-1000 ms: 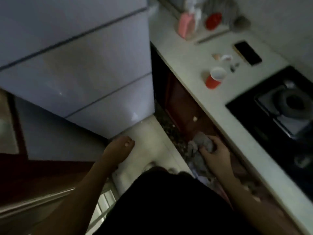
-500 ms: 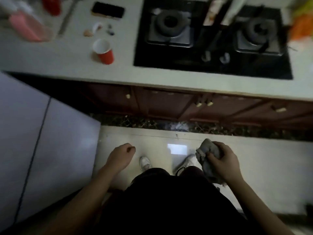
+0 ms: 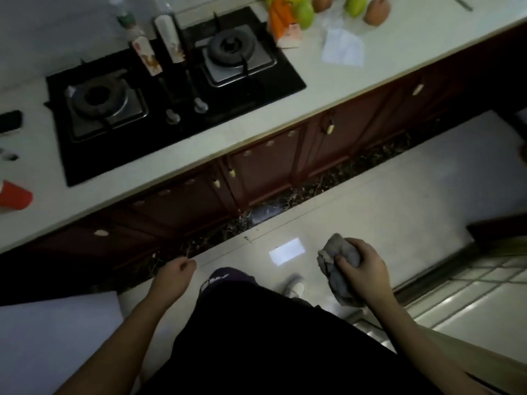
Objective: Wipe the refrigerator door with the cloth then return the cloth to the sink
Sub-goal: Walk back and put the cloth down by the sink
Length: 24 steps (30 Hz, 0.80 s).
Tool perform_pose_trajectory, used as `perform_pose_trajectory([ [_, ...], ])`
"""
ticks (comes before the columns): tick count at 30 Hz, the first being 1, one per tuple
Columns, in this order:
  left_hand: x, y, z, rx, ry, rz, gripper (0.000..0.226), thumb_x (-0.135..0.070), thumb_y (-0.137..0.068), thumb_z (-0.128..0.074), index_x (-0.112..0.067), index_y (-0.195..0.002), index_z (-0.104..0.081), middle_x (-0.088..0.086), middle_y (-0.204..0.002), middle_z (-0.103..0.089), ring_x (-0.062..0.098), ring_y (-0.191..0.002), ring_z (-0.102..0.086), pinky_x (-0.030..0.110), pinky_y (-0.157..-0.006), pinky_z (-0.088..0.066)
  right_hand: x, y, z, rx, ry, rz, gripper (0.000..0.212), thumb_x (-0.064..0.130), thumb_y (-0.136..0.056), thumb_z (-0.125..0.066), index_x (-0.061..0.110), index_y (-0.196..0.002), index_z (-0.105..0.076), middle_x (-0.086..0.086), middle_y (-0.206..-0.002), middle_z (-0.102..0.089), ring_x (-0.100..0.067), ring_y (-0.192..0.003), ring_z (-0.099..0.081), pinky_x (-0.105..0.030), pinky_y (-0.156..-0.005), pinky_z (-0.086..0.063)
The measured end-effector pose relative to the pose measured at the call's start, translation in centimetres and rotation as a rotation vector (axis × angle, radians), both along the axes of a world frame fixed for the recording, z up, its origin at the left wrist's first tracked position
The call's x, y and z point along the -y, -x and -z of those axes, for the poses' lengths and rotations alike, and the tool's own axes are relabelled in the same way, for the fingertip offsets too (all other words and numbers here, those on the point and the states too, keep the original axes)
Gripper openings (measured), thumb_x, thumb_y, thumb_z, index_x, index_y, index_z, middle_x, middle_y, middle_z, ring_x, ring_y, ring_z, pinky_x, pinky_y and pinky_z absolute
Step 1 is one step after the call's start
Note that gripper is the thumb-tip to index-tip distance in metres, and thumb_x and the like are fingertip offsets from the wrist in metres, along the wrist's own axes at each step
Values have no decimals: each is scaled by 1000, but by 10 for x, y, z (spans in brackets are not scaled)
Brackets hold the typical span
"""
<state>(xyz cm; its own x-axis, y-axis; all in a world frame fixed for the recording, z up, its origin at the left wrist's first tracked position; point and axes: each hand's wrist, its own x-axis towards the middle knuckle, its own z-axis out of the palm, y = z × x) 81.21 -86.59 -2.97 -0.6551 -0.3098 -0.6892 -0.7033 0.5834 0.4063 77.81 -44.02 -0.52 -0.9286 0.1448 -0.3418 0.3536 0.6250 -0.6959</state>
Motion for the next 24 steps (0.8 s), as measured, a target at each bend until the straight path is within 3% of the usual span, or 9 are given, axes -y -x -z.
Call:
perform_pose_trajectory([
  [6,-71,79,-9,12,-42,188,38,-35,-101,-50,-1,-89,-62,26,-90,-65,25,-71,-59,32,-66,-39,-56,24,-1,-78,20,84,39,22,-85,-75,28,-122,-65,14,-110,-63,-3,-99,-56,-25,-85,-41],
  [10,-120,142,-1,62,-39,328,37,-36,-102,-50,-3,-97,-67,20,-94,-69,38,-93,-65,34,-70,-41,-97,29,12,-25,25,237,39,23,-85,-75,29,-122,-65,10,-114,-66,-6,-102,-57,-25,-86,-40],
  [15,-198,229,20,84,-48,501,35,-28,-102,-51,1,-87,-64,21,-85,-68,36,-89,-66,35,-68,-40,-153,30,20,94,-27,482,41,22,-84,-77,23,-123,-67,3,-116,-69,-20,-107,-65,-27,-85,-42],
  [19,-283,309,31,89,-63,732,38,-29,-101,-52,2,-82,-61,19,-81,-67,37,-88,-66,40,-74,-49,-196,38,4,115,-106,717,37,20,-84,-78,20,-120,-68,4,-105,-66,-21,-98,-64,-27,-80,-39],
  [24,-427,399,7,30,-96,1008,36,-37,-100,-50,-9,-84,-66,10,-85,-72,28,-84,-69,40,-83,-54,-241,52,-6,103,-122,941,40,21,-85,-79,18,-124,-67,1,-107,-66,-20,-95,-62,-30,-81,-41],
])
